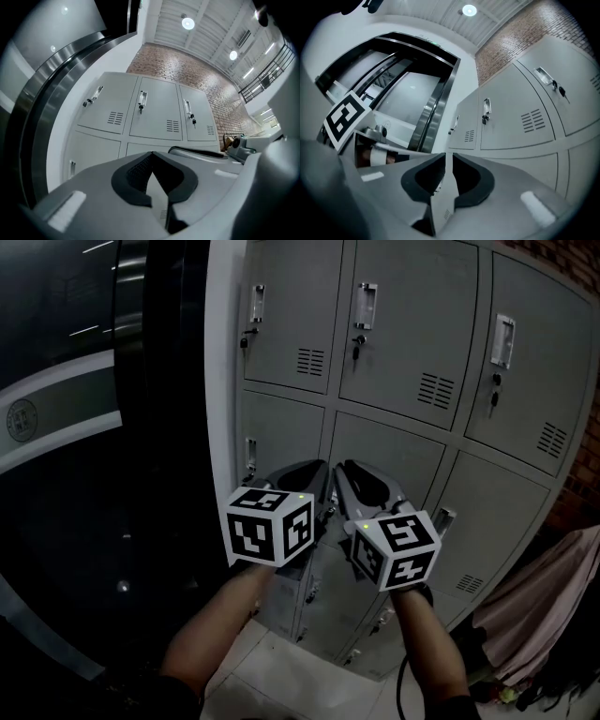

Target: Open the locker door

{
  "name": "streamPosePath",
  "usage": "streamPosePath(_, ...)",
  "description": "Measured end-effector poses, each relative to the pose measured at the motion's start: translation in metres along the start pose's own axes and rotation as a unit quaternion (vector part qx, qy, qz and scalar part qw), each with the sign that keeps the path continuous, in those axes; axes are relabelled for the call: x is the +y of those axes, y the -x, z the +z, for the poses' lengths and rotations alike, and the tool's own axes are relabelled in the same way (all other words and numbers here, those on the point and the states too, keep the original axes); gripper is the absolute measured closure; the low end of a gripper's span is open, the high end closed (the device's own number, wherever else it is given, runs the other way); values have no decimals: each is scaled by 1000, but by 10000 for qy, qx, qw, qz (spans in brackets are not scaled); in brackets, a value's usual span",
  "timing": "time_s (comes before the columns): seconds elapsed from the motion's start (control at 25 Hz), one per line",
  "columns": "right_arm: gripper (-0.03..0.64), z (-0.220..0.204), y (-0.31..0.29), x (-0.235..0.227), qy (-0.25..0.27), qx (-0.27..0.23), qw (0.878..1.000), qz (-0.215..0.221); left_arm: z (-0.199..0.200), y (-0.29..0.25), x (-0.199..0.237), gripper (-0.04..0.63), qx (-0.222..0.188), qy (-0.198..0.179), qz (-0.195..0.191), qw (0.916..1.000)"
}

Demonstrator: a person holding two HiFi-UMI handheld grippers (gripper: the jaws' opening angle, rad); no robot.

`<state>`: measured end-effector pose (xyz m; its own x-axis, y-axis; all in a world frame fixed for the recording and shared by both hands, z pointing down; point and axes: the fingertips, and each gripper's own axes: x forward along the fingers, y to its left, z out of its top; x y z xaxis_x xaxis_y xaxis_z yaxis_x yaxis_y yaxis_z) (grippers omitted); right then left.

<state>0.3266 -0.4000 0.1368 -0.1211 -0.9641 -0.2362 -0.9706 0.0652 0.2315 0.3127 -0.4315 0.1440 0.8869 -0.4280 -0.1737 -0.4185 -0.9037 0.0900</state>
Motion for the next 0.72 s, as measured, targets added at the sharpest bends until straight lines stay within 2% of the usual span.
streamPosePath(0.32, 571, 74, -34, -37, 160, -280, 9995, -15, 74, -39, 6, 591, -245, -191, -206, 9993)
streamPosePath(0.56, 548, 111, -69, -63, 598, -412, 9971, -243, 111, -68, 20, 591, -453, -388, -358, 9976)
streamPosePath(0.72, 535, 131, -99, -83, 761, -490, 9950, -426, 127, -91, 30, 591, -533, -372, -641, 9958)
